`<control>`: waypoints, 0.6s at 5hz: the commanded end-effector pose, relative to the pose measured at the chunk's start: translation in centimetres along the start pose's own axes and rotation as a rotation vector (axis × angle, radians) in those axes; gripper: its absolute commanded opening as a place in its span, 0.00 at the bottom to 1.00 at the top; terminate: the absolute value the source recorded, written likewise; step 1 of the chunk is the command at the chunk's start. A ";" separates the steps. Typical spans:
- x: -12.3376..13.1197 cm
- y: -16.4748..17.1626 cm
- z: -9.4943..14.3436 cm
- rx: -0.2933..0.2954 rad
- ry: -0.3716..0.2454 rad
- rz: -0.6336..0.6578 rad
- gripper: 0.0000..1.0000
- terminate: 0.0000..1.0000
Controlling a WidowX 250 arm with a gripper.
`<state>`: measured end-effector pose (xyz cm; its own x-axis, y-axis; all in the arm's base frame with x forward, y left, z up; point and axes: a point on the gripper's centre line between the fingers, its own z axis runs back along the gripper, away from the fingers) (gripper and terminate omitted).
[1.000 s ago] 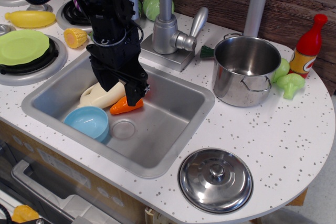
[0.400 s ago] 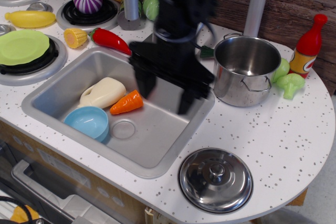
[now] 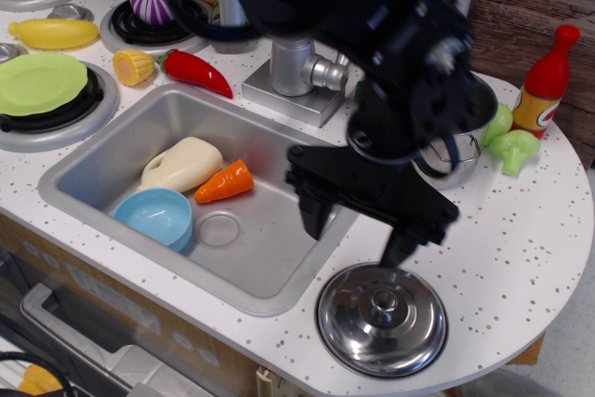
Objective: Put lid on pot or pan
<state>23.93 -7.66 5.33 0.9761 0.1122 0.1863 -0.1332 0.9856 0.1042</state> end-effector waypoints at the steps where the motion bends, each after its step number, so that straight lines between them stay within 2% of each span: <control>1: -0.8 -1.6 -0.7 0.015 -0.023 -0.001 1.00 0.00; 2: -1.4 -2.2 -2.1 -0.002 -0.047 -0.023 1.00 0.00; 3: -1.7 -2.8 -2.0 -0.019 -0.042 -0.027 1.00 0.00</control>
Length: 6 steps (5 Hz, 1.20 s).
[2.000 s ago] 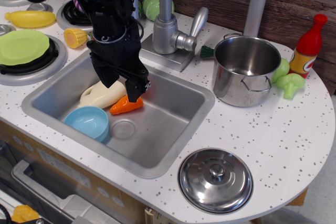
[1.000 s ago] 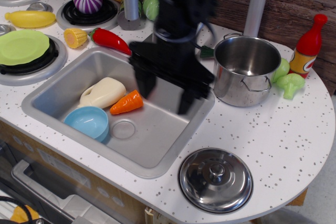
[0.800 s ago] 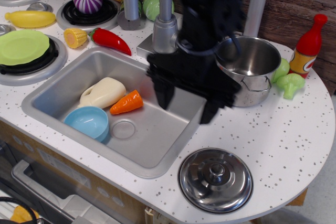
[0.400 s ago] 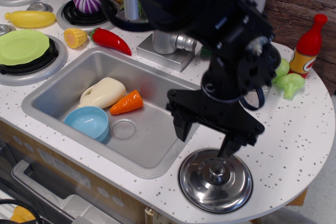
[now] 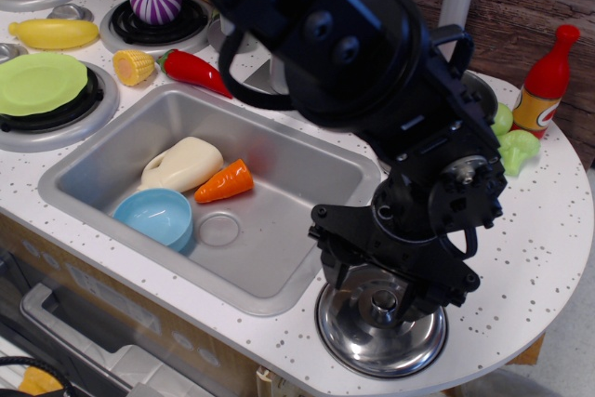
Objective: Put lid on pot or pan
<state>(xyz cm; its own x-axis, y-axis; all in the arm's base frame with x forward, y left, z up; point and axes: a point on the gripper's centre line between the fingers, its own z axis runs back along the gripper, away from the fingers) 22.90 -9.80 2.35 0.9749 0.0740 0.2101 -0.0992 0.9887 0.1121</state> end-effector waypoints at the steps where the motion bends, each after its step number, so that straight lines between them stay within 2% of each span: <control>1: 0.1 -0.4 -0.2 -0.072 -0.010 0.004 1.00 0.00; 2: 0.1 0.0 -0.6 -0.140 0.004 0.010 1.00 0.00; 3: 0.1 0.0 -0.8 -0.149 0.011 0.019 1.00 0.00; 4: 0.1 0.0 -0.9 -0.157 0.019 0.030 0.00 0.00; 6: 0.1 -0.1 -1.0 -0.149 0.020 0.039 0.00 0.00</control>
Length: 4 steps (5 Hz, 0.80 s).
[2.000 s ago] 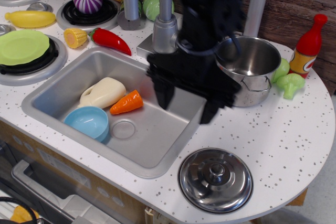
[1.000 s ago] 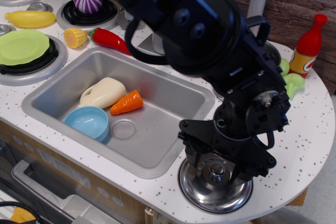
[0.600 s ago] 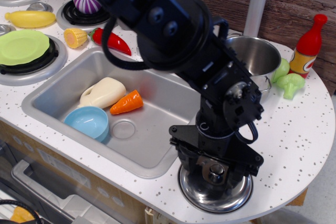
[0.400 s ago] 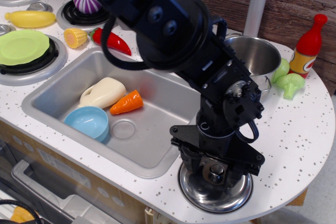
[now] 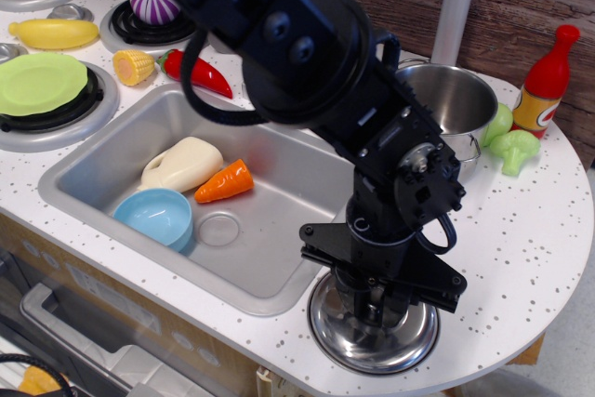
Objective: Put lid on pot or pan
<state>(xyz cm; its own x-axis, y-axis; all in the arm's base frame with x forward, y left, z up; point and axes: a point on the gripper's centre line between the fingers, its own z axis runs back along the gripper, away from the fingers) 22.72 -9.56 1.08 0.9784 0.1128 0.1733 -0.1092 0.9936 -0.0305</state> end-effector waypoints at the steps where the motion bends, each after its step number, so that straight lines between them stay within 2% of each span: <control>1: 1.0 -0.1 0.9 0.015 -0.026 -0.014 0.00 0.00; 3: 4.7 0.6 9.3 0.058 0.015 -0.066 0.00 0.00; 4: 8.1 0.8 11.7 0.089 -0.027 -0.073 0.00 0.00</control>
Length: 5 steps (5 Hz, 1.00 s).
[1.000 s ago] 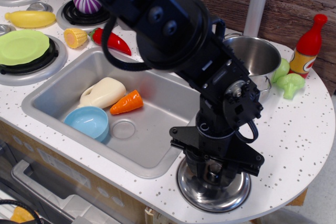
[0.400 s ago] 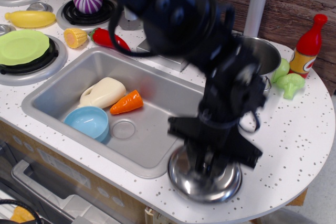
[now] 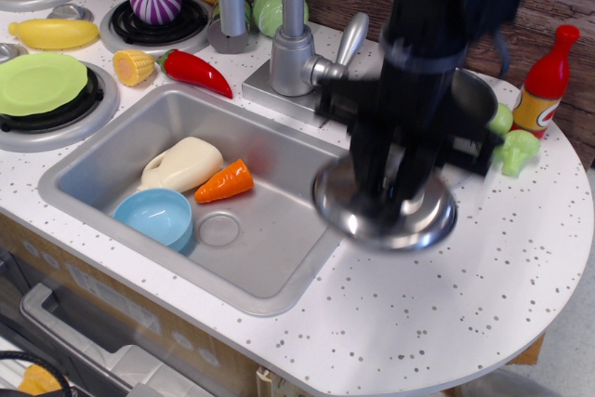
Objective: Put lid on pot or pan
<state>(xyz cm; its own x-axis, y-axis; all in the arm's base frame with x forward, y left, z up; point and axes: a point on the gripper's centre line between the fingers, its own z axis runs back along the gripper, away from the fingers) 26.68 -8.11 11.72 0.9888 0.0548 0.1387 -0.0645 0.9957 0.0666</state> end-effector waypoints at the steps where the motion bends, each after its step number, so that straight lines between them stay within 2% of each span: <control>1: 6.0 1.1 2.8 0.015 -0.096 -0.060 0.00 0.00; 2: 8.9 0.9 2.2 0.002 -0.102 -0.092 0.00 0.00; 4: 11.8 0.9 -1.3 -0.034 -0.177 -0.135 0.00 0.00; 5: 12.7 1.1 -2.3 -0.051 -0.192 -0.157 0.00 0.00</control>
<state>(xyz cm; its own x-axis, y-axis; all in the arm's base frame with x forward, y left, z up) 38.81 -6.48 9.19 0.9594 -0.0997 0.2638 0.0921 0.9949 0.0409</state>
